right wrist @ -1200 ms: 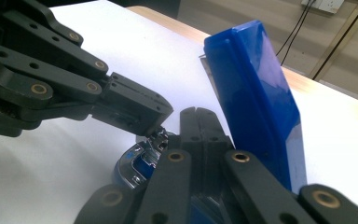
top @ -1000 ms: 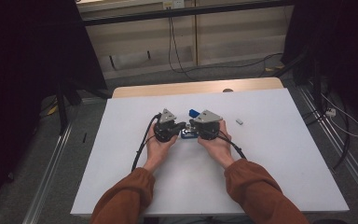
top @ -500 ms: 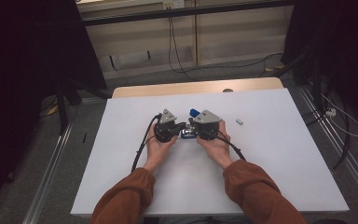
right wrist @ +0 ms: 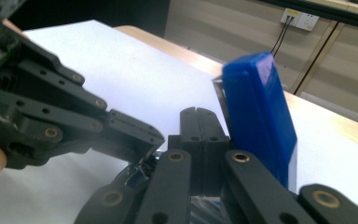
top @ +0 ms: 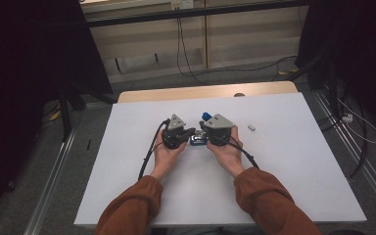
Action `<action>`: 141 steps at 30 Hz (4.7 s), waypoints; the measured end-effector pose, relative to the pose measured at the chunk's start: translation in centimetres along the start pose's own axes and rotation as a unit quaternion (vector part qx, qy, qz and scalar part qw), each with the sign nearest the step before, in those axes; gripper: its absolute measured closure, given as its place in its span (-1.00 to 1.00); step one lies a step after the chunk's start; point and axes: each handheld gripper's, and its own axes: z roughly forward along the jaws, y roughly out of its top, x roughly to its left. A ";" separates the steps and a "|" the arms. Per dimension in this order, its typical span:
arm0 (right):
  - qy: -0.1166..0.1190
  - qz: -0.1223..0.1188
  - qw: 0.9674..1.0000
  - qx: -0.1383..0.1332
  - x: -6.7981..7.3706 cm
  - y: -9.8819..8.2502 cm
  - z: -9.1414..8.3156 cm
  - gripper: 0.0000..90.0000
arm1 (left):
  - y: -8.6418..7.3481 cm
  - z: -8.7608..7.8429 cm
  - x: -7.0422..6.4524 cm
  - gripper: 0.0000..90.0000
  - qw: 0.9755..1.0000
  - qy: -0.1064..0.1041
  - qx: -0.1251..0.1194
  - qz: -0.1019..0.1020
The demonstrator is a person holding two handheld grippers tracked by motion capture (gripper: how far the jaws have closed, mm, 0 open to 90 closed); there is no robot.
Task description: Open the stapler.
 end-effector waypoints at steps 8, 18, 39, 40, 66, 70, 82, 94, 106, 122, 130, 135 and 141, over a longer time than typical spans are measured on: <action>-0.003 0.002 1.000 0.000 -0.6 0.2 -0.5 1.00 | 0.0 0.0 0.0 1.00 1.000 0.001 0.000 0.002; -0.007 0.010 1.000 -0.001 -1.4 0.4 -1.0 1.00 | -0.1 0.0 0.0 1.00 1.000 -0.001 -0.003 0.004; -0.027 0.005 1.000 0.004 -2.3 0.4 -1.8 1.00 | -0.1 0.0 0.0 1.00 1.000 0.000 -0.002 0.004; -0.026 0.005 1.000 0.006 -2.3 0.4 -1.8 1.00 | -0.1 0.0 0.0 1.00 1.000 0.001 -0.002 0.006; -0.042 -0.001 0.999 0.010 -3.8 0.2 -2.8 1.00 | 0.0 0.0 -0.1 1.00 1.000 0.001 0.000 0.006; -0.044 0.006 0.999 0.013 -4.3 -0.1 -3.1 1.00 | 0.0 0.0 -0.1 1.00 1.000 0.001 0.000 0.006; -0.049 0.020 0.999 0.013 -5.4 -1.0 -3.9 1.00 | -0.1 0.0 -0.1 1.00 1.000 0.001 -0.004 0.005; -0.045 0.027 0.998 0.020 -6.3 -1.2 -4.8 1.00 | -0.2 0.0 0.0 1.00 1.000 -0.001 -0.005 0.000; -0.044 0.031 0.998 0.019 -6.8 -1.3 -5.7 1.00 | -0.2 0.0 0.0 1.00 1.000 -0.002 -0.005 0.000; -0.056 0.036 0.997 0.030 -8.4 -2.5 -6.6 1.00 | -0.2 0.0 -0.1 1.00 1.000 0.000 -0.005 0.001; -0.058 0.038 0.997 0.038 -8.8 -3.0 -6.6 1.00 | -0.2 0.0 -0.1 1.00 1.000 0.001 -0.006 0.002; -0.059 0.042 0.997 0.037 -9.2 -3.0 -6.8 1.00 | -0.2 0.0 -0.1 1.00 1.000 0.001 -0.005 0.001; -0.060 0.045 0.996 0.046 -9.5 -3.5 -6.8 1.00 | -0.2 0.0 -0.1 1.00 1.000 0.002 -0.005 0.002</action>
